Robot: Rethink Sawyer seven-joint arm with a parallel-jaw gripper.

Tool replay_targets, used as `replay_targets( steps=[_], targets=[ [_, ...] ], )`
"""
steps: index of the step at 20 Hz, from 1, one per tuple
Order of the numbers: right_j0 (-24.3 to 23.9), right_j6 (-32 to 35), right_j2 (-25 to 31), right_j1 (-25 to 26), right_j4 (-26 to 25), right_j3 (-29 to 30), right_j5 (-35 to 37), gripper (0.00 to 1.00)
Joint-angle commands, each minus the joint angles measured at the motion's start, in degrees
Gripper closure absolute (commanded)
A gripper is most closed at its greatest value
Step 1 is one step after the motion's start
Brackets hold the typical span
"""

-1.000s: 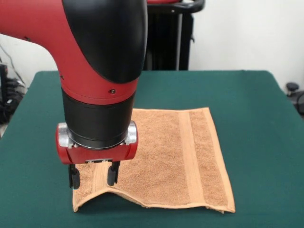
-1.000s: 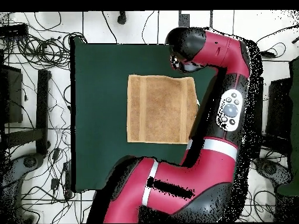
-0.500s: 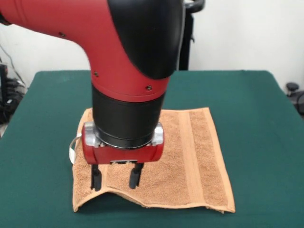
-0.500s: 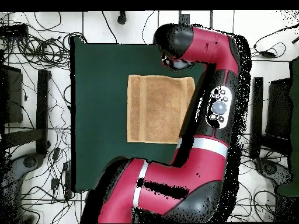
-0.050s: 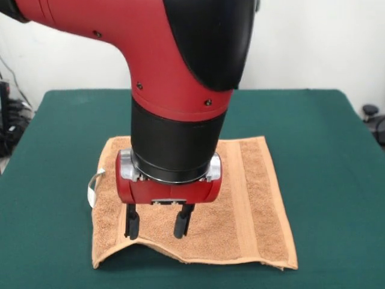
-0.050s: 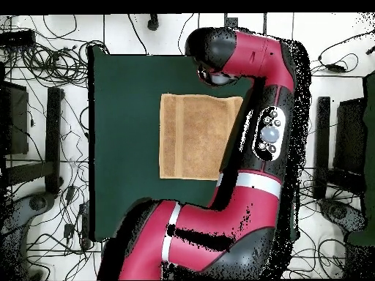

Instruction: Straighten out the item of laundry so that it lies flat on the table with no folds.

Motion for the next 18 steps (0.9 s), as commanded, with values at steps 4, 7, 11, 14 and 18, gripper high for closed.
replay_targets(
  steps=[4, 7, 11, 14, 18],
  targets=[
    [0.9, 15.9, 1.7, -2.6, 1.3, 4.4, 2.1, 0.00],
    [0.6, 16.0, 1.8, -3.2, 1.3, 5.3, 2.3, 0.00],
    [0.3, 16.1, 1.8, -3.0, 1.1, 5.3, 2.4, 0.00],
    [0.3, 16.4, 2.1, -2.4, 0.9, 5.6, 1.0, 0.00],
    [0.3, 16.3, 2.4, -2.5, 0.6, 7.5, -0.6, 0.00]
  ],
)
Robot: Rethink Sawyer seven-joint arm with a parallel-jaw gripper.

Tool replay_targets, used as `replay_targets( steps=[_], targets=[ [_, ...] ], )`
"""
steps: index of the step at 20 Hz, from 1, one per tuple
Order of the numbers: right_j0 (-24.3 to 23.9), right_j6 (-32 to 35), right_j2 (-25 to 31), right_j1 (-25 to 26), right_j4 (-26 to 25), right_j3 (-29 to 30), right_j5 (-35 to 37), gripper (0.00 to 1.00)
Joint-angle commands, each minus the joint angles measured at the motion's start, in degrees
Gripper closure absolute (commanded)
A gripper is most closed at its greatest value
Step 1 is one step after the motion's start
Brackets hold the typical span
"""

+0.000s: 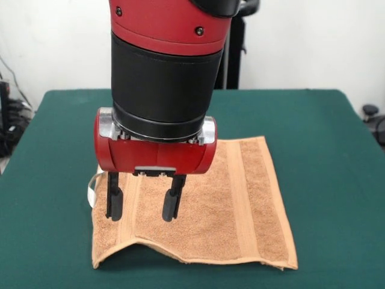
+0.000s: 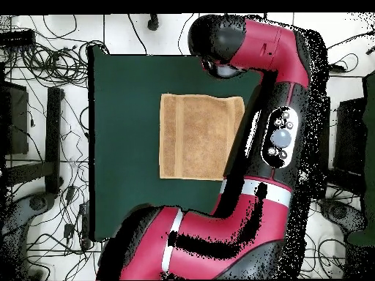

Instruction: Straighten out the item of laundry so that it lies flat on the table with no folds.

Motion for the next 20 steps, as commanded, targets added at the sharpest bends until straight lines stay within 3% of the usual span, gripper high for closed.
replay_targets(
  steps=[1, 8, 20],
  targets=[
    [0.7, 16.4, 2.5, 1.3, 0.6, 7.9, -1.0, 0.00],
    [0.5, 15.7, 3.1, 0.7, 0.5, 11.2, -2.9, 0.00],
    [0.2, 15.0, 2.7, 1.0, 0.7, 11.0, 0.8, 0.00]
  ],
)
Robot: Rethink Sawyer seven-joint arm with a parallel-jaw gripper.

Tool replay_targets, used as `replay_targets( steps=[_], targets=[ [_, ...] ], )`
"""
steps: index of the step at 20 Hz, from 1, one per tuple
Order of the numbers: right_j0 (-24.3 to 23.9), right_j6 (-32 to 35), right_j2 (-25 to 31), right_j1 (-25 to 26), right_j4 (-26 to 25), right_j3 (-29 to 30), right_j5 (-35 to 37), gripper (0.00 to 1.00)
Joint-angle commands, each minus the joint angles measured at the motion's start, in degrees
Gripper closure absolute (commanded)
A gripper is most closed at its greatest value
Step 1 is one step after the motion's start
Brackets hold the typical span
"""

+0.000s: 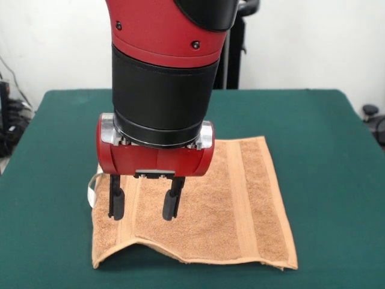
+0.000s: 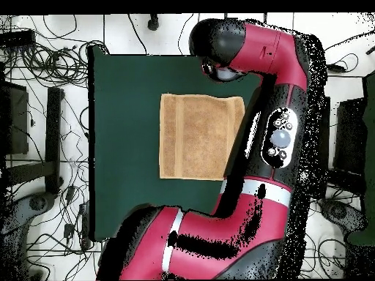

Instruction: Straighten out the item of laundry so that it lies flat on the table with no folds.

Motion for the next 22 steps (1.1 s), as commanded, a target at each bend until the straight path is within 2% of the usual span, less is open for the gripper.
replay_targets(
  steps=[1, 22],
  targets=[
    [0.2, 15.1, 2.7, 0.8, 0.7, 9.6, 0.6, 0.00],
    [-0.3, 16.3, 3.3, 6.8, 0.5, 5.8, -2.2, 0.00]
  ],
)
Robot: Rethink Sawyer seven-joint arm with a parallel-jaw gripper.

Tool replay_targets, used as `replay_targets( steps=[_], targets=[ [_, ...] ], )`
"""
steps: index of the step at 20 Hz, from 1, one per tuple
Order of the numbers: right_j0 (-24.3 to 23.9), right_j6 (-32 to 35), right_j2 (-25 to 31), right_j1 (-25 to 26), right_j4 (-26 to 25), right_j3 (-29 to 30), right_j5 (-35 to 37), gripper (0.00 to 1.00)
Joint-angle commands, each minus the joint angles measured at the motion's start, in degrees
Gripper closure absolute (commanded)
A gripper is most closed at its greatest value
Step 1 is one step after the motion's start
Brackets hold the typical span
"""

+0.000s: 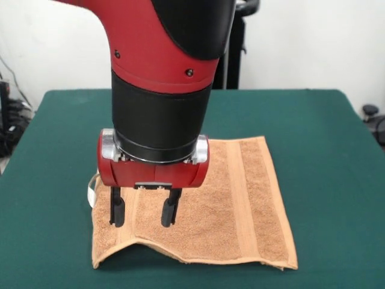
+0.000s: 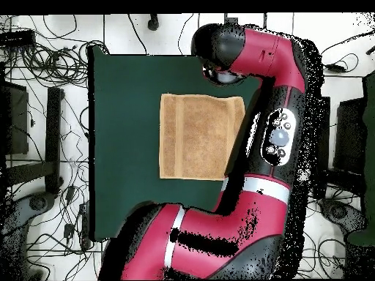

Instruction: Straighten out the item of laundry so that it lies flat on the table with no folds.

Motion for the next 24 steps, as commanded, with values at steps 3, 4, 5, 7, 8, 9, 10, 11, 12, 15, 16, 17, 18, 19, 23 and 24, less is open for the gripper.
replay_targets(
  steps=[3, 4, 5, 7, 8, 9, 10, 11, 12, 15, 16, 17, 18, 19, 23, 24],
  targets=[
    [-0.3, 15.6, 3.9, 7.3, 0.5, 3.9, -3.0, 0.00],
    [-0.5, 15.1, 4.2, 8.6, 0.6, 2.8, -3.5, 0.00],
    [-0.6, 15.0, 4.2, 10.1, 0.3, 1.5, -4.6, 0.00],
    [-0.9, 16.1, 3.9, 12.8, -0.1, -1.1, -6.9, 0.00],
    [-1.0, 16.7, 3.7, 13.7, -0.1, -2.0, -7.6, 0.00],
    [-1.1, 16.9, 3.6, 14.4, -0.1, -2.9, -7.7, 0.00],
    [-1.2, 17.1, 3.4, 15.2, 0.0, -3.7, -7.9, 0.00],
    [-1.3, 17.2, 3.3, 15.7, 0.1, -4.4, -7.9, 0.00],
    [-1.4, 17.3, 3.2, 16.2, 0.3, -5.2, -7.9, 0.00],
    [-1.4, 17.2, 2.8, 17.7, 0.3, -6.5, -8.8, 0.00],
    [-1.5, 17.3, 2.6, 18.4, 0.3, -7.2, -9.4, 0.00],
    [-1.6, 17.6, 2.4, 19.2, 0.3, -8.0, -9.8, 0.00],
    [-1.6, 17.6, 2.3, 19.6, 0.4, -8.4, -10.1, 0.00],
    [-1.7, 17.5, 2.1, 19.9, 0.5, -8.9, -10.0, 0.00],
    [-1.9, 17.8, 1.4, 20.9, 0.5, -10.9, -9.0, 0.00],
    [-1.9, 17.9, 1.4, 20.8, 0.5, -10.8, -8.9, 0.00]
  ],
)
